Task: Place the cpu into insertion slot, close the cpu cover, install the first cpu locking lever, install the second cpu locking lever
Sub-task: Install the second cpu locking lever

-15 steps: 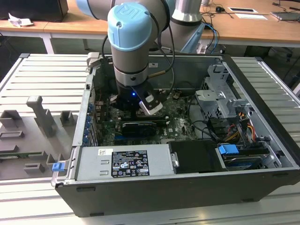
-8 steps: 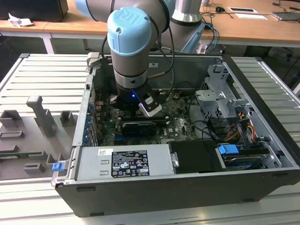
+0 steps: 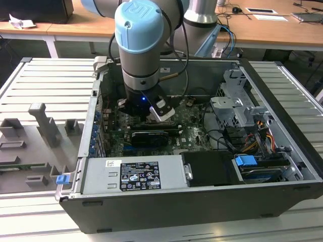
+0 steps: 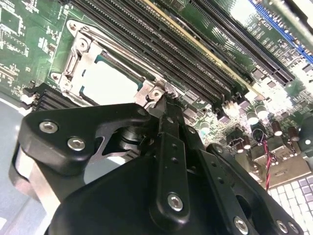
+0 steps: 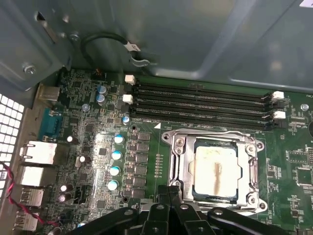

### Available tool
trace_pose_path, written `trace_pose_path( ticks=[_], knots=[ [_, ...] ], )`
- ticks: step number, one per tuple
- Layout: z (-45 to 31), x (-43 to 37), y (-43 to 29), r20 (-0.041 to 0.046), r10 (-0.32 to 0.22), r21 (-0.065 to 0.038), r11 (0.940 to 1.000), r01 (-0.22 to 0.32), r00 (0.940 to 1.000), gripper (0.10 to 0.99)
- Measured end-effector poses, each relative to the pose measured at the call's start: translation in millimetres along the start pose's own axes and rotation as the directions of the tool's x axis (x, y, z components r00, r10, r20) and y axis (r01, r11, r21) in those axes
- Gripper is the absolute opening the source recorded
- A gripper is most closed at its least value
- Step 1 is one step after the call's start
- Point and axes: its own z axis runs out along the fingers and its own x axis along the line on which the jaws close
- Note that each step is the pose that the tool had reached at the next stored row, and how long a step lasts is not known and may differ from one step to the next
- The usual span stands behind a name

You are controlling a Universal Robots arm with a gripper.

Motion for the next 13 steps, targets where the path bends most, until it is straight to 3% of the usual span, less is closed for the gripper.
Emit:
trace_pose_path(
  ticks=[13],
  knots=[
    [-10.8,-0.7,2.8,0.0002,0.0,0.0,1.0,0.0,1.0,0.106]
  ],
)
